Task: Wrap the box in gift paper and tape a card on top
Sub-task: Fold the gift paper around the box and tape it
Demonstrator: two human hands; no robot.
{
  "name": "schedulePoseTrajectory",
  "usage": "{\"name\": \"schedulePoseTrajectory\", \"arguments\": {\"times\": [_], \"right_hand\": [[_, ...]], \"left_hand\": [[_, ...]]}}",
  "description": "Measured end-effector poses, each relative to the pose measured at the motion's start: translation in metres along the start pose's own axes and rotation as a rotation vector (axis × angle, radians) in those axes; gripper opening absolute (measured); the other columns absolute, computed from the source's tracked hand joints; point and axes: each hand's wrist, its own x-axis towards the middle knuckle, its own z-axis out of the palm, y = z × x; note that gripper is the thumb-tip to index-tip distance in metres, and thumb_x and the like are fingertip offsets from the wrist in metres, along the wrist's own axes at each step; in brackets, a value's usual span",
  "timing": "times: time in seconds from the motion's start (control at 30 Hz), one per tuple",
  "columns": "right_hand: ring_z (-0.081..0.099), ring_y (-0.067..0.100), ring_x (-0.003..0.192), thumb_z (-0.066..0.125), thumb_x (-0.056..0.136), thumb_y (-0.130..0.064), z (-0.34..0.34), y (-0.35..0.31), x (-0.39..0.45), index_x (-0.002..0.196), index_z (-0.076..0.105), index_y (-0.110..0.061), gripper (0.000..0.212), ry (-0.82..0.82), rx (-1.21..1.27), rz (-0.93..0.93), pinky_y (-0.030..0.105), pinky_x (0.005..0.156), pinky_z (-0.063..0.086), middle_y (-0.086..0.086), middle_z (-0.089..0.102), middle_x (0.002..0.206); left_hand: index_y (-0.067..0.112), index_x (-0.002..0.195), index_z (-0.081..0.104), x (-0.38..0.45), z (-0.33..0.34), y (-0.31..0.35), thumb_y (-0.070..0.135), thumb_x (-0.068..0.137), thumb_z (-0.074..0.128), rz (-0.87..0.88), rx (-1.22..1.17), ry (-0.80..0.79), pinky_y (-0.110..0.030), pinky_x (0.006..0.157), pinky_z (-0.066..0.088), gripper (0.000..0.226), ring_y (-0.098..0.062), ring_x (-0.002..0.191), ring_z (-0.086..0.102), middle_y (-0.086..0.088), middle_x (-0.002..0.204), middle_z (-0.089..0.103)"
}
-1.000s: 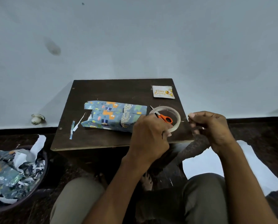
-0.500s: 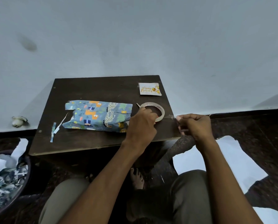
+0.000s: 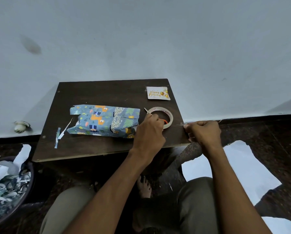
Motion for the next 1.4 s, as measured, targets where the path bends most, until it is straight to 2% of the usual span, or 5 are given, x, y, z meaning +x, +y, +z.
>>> {"name": "schedulePoseTrajectory", "arguments": {"times": [0.17,0.3,0.8,1.2,1.4], "right_hand": [[0.069,0.022,0.048,0.084,0.077,-0.022,0.005,-0.008,-0.002,0.055,0.072,-0.006,0.030,0.061,-0.029,-0.009,0.036,0.068,0.063,0.007,0.069,0.052],[0.068,0.021,0.054,0.076,0.071,-0.020,0.011,-0.010,0.001,0.054,0.071,-0.003,0.025,0.144,-0.121,0.021,0.008,0.047,0.040,0.009,0.066,0.049],[0.048,0.016,0.043,0.068,0.078,-0.018,0.008,-0.012,0.006,0.068,0.069,-0.001,0.019,0.054,0.364,0.382,0.024,0.042,0.040,0.007,0.061,0.055],[0.064,0.013,0.071,0.067,0.081,-0.016,0.051,-0.051,-0.033,0.083,0.074,-0.014,0.008,0.278,0.007,-0.438,0.018,0.071,0.049,-0.005,0.067,0.070],[0.056,0.019,0.107,0.072,0.073,-0.045,0.096,-0.070,-0.052,0.127,0.063,-0.018,0.061,-0.169,-0.204,-0.872,0.031,0.088,0.042,0.003,0.060,0.114]], "left_hand": [[0.003,0.083,0.068,0.001,0.000,0.001,-0.003,0.071,0.070,0.002,-0.018,-0.004,-0.036,0.062,0.044,0.013,-0.029,0.099,0.056,-0.010,0.090,0.061],[0.004,0.077,0.065,0.000,0.004,0.002,-0.008,0.066,0.065,0.013,-0.003,-0.003,-0.032,0.057,0.036,0.017,-0.030,0.093,0.056,-0.009,0.085,0.058],[0.004,0.085,0.066,-0.003,0.004,0.002,-0.002,0.067,0.070,-0.003,-0.016,-0.018,-0.034,0.063,0.041,0.019,-0.028,0.101,0.053,-0.008,0.095,0.057],[0.001,0.096,0.072,-0.016,-0.050,-0.003,-0.009,0.078,0.059,0.089,-0.190,0.405,-0.033,0.076,0.049,0.025,-0.027,0.091,0.060,-0.009,0.094,0.068],[0.008,0.094,0.075,-0.032,-0.093,-0.056,-0.009,0.075,0.062,-0.234,-0.309,0.698,-0.033,0.070,0.056,0.029,-0.015,0.086,0.069,0.000,0.094,0.072]]}}
